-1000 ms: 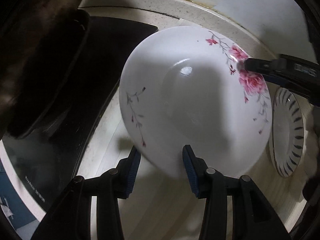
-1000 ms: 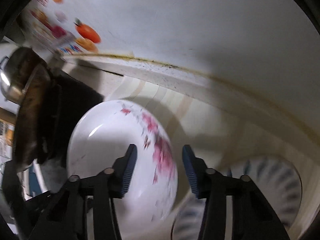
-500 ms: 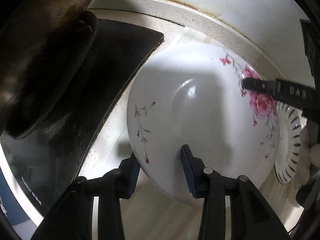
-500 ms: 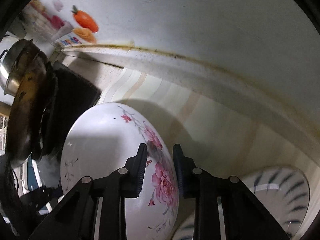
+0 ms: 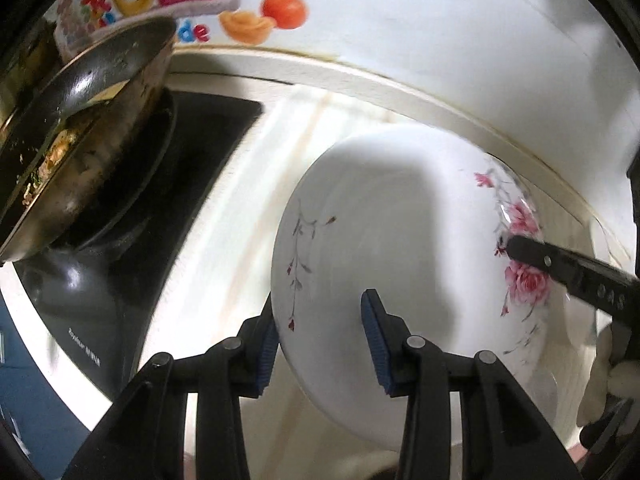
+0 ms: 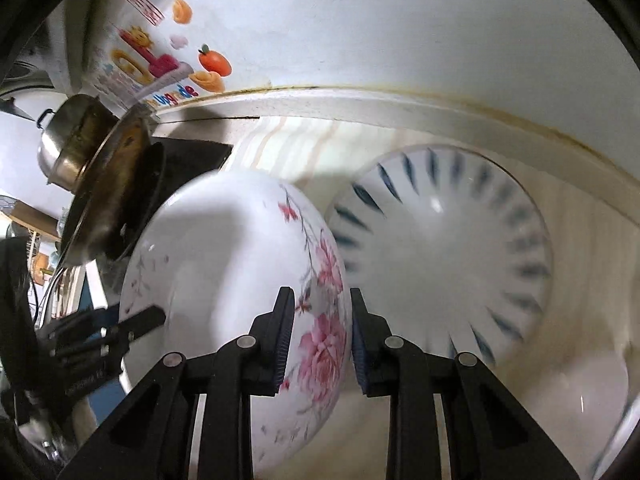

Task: Organize plates and bowls
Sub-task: 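Lower the pink-flower plate onto the large white plate and open both tools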

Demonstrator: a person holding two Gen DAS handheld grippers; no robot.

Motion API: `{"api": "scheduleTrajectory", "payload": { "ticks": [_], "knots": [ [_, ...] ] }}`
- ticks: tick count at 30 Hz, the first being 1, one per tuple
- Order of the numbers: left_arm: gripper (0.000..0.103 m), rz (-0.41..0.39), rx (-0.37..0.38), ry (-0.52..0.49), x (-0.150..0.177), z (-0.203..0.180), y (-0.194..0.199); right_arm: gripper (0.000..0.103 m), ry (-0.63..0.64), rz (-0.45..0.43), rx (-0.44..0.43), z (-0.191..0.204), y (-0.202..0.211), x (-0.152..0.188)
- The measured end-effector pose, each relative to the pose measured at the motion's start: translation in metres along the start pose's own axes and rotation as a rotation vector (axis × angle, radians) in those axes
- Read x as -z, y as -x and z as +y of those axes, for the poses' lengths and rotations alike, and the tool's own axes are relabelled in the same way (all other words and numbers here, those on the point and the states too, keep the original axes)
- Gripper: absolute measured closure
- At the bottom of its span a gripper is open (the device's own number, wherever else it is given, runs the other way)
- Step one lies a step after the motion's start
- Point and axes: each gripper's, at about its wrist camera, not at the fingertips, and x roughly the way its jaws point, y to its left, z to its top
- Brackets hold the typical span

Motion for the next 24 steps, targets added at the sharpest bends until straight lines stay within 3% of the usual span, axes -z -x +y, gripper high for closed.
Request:
{"api": "scheduleTrajectory", "payload": {
  "ticks": [8,13,24],
  "knots": [
    [0.066,0.004,0.037,-0.121,0.053,-0.058,0.041,0.074,-0.089,-0.044,0.005,-0.032,0.094,0.102],
    [0.066,0.024,0.04,-0.222,0.086,-0.095,0.049,0.074,-0.138,-0.045,0.025,-0.054,0.128,0.166],
    [0.066,0.134,0.01,-0.39,0.128,-0.142,0.013,0.074,-0.283,-0.029,0.036,-0.099,0.135,0.252]
  ]
}}
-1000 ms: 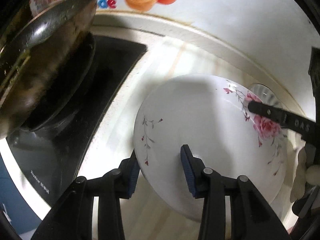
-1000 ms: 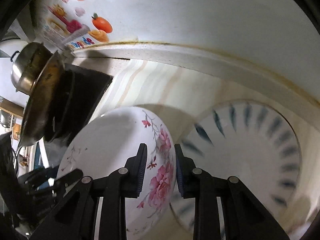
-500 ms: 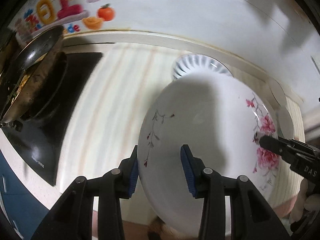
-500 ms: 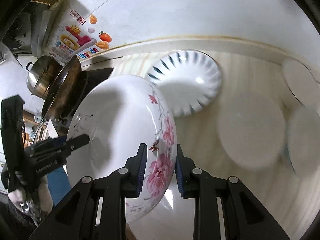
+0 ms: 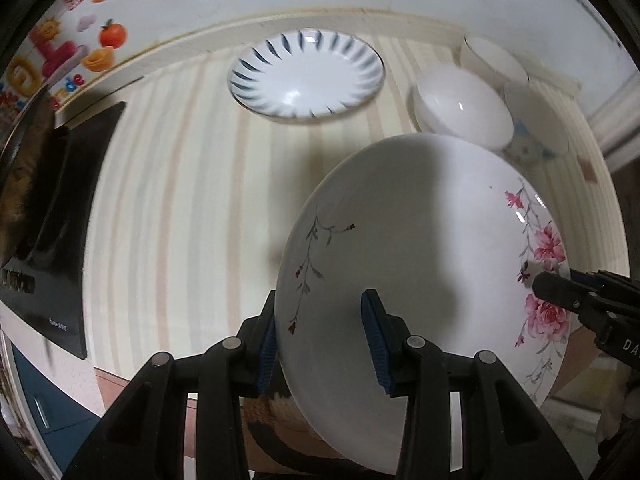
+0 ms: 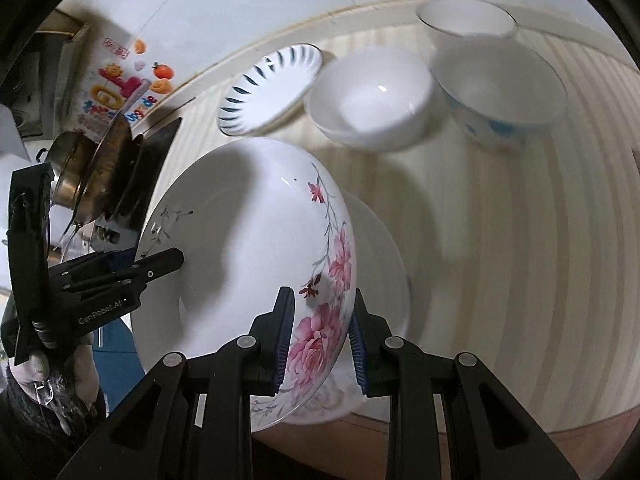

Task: Organize plates and bowls
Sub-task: 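Lower the pink-flower plate onto the large white plate and open both tools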

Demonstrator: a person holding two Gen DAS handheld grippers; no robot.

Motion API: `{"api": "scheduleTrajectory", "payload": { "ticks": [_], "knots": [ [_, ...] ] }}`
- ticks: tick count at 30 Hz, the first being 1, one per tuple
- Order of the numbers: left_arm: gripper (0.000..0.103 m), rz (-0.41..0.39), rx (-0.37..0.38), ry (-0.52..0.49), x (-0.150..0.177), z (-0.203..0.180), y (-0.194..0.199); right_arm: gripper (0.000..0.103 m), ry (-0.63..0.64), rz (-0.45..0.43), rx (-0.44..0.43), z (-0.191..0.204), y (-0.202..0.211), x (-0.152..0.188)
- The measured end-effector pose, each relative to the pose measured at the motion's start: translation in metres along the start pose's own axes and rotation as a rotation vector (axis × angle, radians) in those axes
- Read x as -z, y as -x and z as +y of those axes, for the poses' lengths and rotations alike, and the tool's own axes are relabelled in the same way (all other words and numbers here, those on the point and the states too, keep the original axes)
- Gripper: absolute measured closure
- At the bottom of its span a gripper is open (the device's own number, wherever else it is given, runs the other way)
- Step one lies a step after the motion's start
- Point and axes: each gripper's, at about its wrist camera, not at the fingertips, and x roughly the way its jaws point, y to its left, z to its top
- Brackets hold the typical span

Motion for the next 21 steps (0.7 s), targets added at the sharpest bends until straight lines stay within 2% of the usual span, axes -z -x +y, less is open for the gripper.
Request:
{"api": "scheduleTrajectory", "payload": {
  "ticks": [8,15,17,18,21],
  "knots": [
    [0.066,0.057,-0.028,-0.038,0.006,-0.015,-0.025,0.074,-0.024,0.035,0.012,-0.015,-0.013,0.015],
    [0.066,0.066,-0.054,-0.054,0.007,-0.019,-0.031,0.074,-0.027,0.045,0.011,-0.019,-0.018,0.014],
    [0.077,0.061,-0.022,-0.065,0.006,-0.023,-0.028,0.074,-0.022,0.042,0.014,-0.019,-0.017,0.012],
    [0.079,0.063,-0.01,-0.078,0.006,-0.028,-0.026,0.074,-0.015,0.043,0.027,-0.018,-0.017,0.011],
    [0.079,0.034,-0.021,-0.139,0.004,-0.05,-0.021,0.075,-0.017,0.045,-0.005,-0.017,-0.016,0.011]
  ]
}}
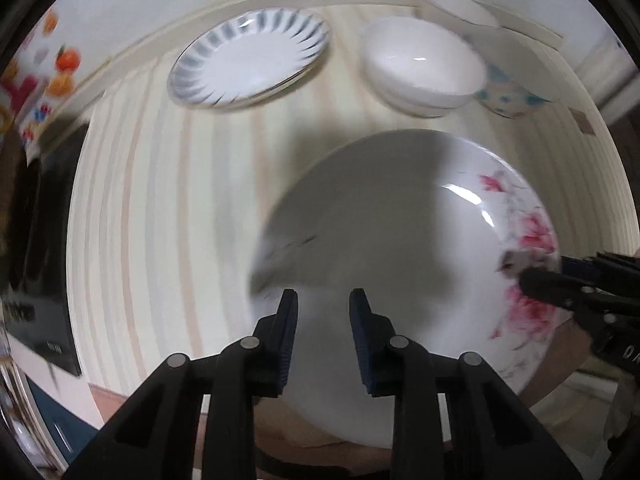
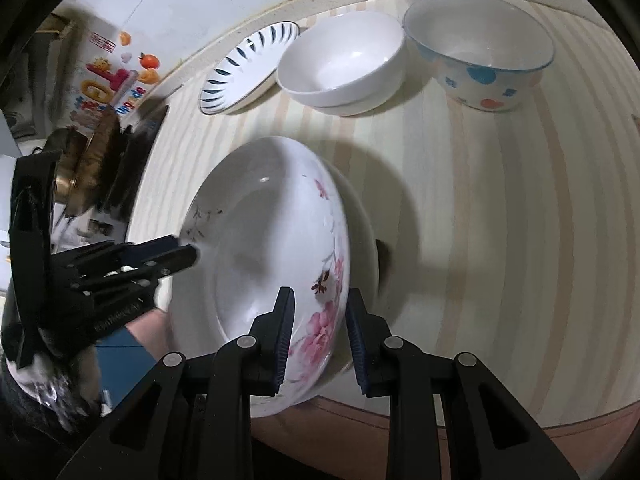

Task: Organize plates and bowls
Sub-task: 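Lower the pink-flower plate onto the large white plate and open both tools, then grip the blue-striped plate rim with both tools and lift it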

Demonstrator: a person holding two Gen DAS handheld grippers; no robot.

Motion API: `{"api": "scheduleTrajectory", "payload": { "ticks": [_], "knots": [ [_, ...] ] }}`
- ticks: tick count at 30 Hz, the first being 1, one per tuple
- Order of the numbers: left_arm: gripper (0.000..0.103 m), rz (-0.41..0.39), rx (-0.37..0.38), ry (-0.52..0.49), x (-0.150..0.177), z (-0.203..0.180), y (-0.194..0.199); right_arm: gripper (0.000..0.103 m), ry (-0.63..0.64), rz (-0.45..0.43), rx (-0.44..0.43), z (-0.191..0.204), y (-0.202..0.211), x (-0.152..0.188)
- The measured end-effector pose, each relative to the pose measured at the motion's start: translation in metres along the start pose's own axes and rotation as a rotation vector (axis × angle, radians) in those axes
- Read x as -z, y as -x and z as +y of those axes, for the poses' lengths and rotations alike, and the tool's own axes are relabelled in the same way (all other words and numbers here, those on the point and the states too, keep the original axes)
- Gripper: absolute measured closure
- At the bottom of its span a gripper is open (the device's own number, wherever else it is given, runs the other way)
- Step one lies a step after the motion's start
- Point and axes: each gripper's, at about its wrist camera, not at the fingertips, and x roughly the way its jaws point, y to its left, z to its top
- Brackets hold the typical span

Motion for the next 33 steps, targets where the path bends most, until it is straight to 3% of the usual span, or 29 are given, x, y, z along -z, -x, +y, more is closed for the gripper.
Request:
{"api": "scheduleTrajectory", "payload": {
  "ticks": [9,21,28,33],
  "knots": [
    [0.079,0.013,0.001,-0.044,0.002,-0.019,-0.005,0.076,0.016,0.025,0.028,0.002,-0.01,0.003],
    [0.079,0.031,0.015,-0.003,-0.005,0.002,-0.012,0.075,-0.047,0.066,0.031,0.001,-0.013,-0.002],
    [0.079,0.009,0.054,0.068,-0.022,0.038,0.005,0.073,-0.084,0.074,0.088,-0.002,0.006,-0.016],
    [0.075,-0.078,0.079,0.176,-0.069,0.099,0.034,0.071,-0.096,-0.033,0.077,0.02,0.047,-0.067]
  ]
}}
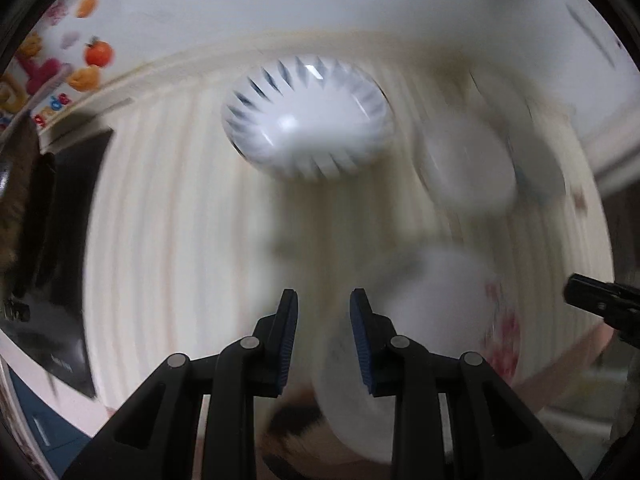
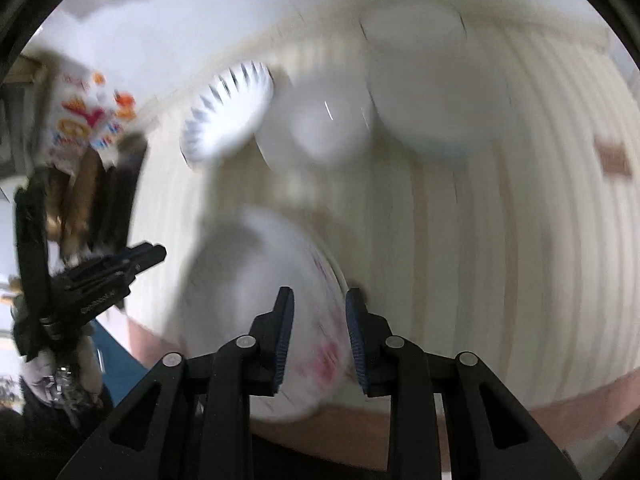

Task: Organize plates and bowls
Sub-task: 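Grip the blue-striped plate rim with both tools and lift it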

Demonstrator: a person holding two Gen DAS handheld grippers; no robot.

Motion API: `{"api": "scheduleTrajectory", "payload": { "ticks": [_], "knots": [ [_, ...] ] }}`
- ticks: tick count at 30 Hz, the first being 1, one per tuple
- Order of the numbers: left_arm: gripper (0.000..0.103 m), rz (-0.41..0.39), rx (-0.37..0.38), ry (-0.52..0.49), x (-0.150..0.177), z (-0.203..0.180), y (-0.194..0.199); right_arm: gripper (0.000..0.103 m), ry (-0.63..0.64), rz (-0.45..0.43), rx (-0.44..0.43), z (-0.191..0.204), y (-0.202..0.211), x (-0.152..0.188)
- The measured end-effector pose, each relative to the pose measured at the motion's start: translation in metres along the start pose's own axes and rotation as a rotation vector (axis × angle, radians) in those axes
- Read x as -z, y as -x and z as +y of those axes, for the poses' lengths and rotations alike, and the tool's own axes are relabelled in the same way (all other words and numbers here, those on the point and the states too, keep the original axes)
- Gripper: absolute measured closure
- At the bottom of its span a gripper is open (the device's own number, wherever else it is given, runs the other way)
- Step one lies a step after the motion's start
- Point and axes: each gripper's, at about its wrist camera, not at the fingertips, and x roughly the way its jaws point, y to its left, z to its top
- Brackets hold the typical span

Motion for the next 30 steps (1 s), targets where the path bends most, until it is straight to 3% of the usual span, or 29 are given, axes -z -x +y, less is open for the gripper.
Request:
{"api": "scheduleTrajectory", "payload": {
  "ticks": [3,6,9,12,16,19,24,30],
  "knots": [
    [0.073,-0.03,-0.034,0.068,-0.048,0.038,-0.01,0.058,0.021,-0.073,-0.044,0.035,0.003,-0.058],
    [0.073,0.009,-0.051,0.12,-0.089,0.071,-0.043,0.058,0.056,-0.116,-0.036,0.067,-0.025,-0.118],
    [0.073,0.06,-0.043,0.145,-0.116,0.092,-0.079,0.058,0.036,-0.076,-0.014,0.085,-0.08,-0.173],
    [0.071,0.096,-0.008,0.145,-0.131,0.098,-0.105,0.058,-0.002,-0.017,0.027,0.082,-0.128,-0.203],
    [0.072,0.14,0.037,0.118,-0.144,0.093,-0.127,0.067,-0.007,0.041,0.115,0.078,-0.167,-0.218],
    [0.076,0.128,0.063,0.089,-0.148,0.084,-0.128,0.087,-0.01,0.085,0.124,0.071,-0.184,-0.221],
    [0.077,0.123,0.037,0.079,-0.149,0.077,-0.122,0.088,0.0,0.078,0.123,0.07,-0.189,-0.214],
    [0.077,0.088,0.026,0.081,-0.142,0.065,-0.092,0.088,0.004,0.046,0.087,0.071,-0.168,-0.206]
  ]
}}
